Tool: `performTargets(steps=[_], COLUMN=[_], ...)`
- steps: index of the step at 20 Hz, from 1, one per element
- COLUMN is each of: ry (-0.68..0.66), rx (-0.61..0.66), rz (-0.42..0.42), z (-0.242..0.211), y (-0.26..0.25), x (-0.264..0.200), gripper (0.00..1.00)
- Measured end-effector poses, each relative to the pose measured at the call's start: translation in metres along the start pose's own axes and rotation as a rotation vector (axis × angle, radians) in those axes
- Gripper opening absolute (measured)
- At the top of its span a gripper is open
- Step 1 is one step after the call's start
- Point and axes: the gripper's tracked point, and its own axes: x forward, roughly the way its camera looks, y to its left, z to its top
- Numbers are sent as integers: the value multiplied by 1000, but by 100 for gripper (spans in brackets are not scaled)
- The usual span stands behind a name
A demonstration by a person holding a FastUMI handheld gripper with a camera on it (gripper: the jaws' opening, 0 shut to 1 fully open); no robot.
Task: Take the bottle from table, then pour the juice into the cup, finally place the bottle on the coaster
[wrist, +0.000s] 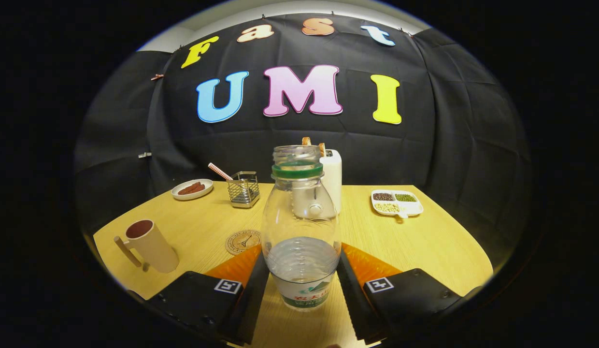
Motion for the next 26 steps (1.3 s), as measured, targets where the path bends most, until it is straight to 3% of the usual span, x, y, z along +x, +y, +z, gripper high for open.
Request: performTargets(steps=[6,20,26], ry=[24,-4,-12], rx=[-78,-349,-501], rz=[35,67,84], z=[9,91,104], y=[6,68,108], x=[-5,-16,-12], gripper=[70,70,70])
